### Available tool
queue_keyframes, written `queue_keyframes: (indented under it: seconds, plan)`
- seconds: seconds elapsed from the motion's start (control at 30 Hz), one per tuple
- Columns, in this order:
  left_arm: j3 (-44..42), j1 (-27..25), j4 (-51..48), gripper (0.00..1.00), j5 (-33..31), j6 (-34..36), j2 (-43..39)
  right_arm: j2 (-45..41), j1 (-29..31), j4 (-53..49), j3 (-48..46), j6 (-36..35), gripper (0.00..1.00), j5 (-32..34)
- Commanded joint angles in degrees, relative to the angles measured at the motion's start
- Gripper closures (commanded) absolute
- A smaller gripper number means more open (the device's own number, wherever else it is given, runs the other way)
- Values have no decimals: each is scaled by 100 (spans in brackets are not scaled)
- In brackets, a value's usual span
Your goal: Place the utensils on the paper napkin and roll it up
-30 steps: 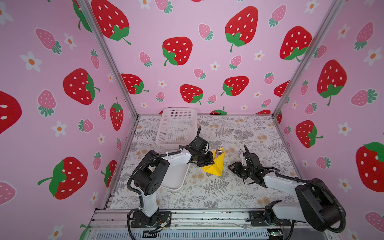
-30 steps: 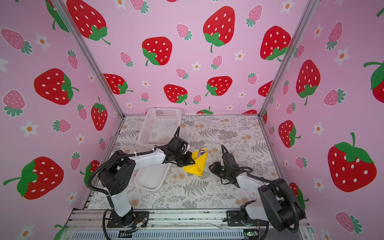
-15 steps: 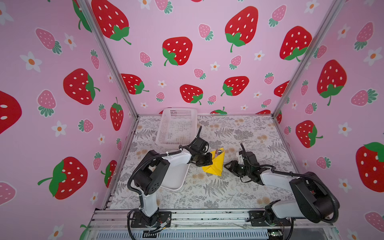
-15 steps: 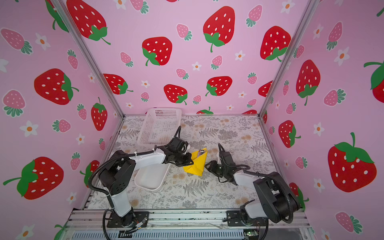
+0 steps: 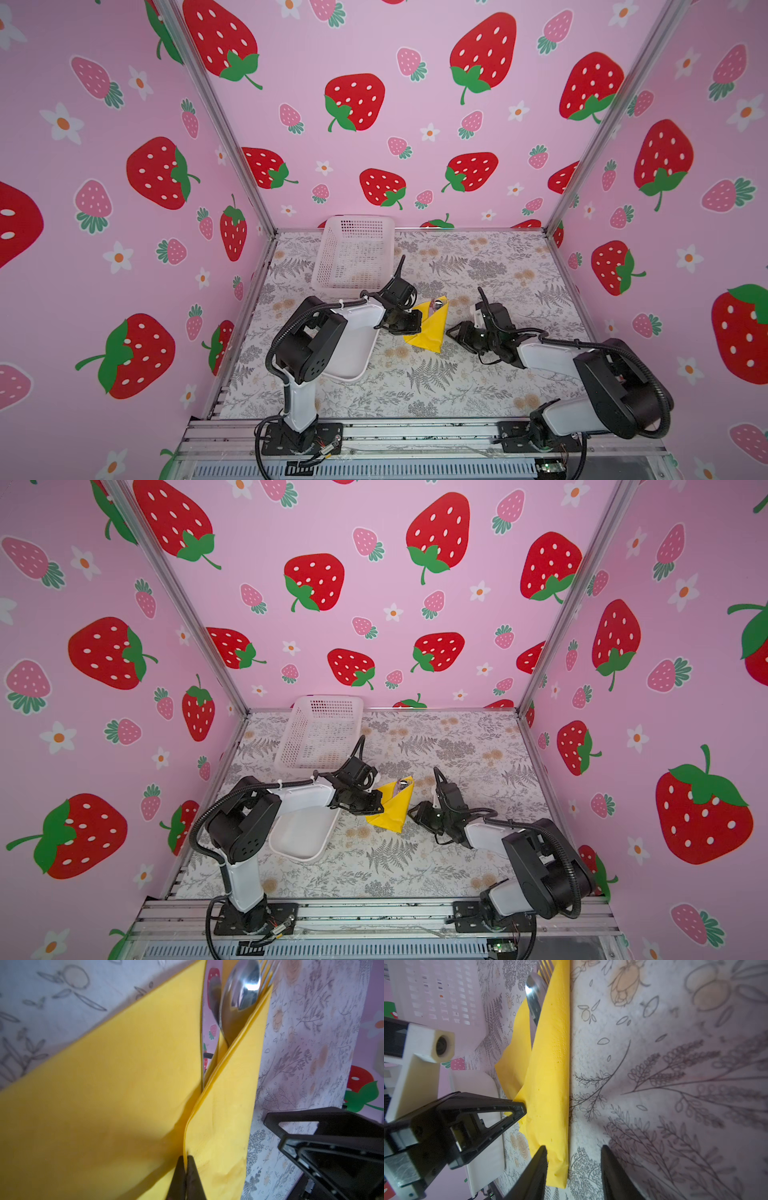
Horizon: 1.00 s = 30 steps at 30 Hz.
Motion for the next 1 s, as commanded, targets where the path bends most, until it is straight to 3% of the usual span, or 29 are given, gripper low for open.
queue_keyframes:
  seconds: [0.0, 0.3, 0.53, 0.97]
  plan:
    - [119, 42, -180, 100, -146, 254, 111, 86, 64, 111, 125, 101, 55, 2]
    - [-126, 129, -25, 100, -51, 62, 211, 499, 230, 270, 315, 163, 55, -2]
    - [-174, 147, -14, 100, 26, -30, 263, 901, 259, 925, 262, 626, 56, 94]
    - [-365, 148, 401, 100, 493, -506, 364, 1380, -2, 948, 720, 412, 65, -15]
